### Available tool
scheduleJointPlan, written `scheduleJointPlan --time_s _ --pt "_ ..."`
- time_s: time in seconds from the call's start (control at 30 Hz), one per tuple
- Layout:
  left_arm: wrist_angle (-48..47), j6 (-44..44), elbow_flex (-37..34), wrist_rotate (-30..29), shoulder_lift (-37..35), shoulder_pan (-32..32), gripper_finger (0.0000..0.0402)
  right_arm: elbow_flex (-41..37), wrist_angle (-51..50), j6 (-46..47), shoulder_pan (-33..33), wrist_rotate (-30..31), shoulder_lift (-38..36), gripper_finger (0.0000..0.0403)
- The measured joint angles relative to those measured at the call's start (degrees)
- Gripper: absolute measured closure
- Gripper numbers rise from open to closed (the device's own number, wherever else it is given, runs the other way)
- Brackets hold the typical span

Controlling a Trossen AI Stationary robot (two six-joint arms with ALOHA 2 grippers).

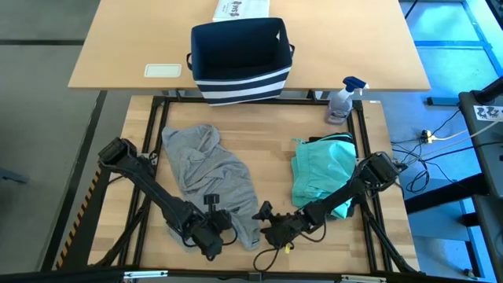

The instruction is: Fold Laundry from Bin

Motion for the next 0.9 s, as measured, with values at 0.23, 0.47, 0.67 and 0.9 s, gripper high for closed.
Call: scheduleJointPlan --time_s 0.23,0.47,0.67,0.9 --pt "0.9 0.0 0.0 -5.8 -5.0 -0.6 0.0401 -0.1 1.1 -1.4 -0.5 -0.6 0.1 0.0093" --pt "2.0 0.9 0.0 -10.3 -7.4 -0.8 0.0401 -0.2 4.8 -1.5 -0.8 1.5 0.3 0.0146" --pt "2.0 1.1 0.0 -11.2 -7.4 -0.6 0.0401 -0.2 6.3 -0.4 -1.2 5.8 0.4 0.016" --pt "1.9 2.6 0.0 -13.0 -7.9 -0.3 0.0401 -0.2 6.5 0.4 -2.3 7.5 0.4 0.0155"
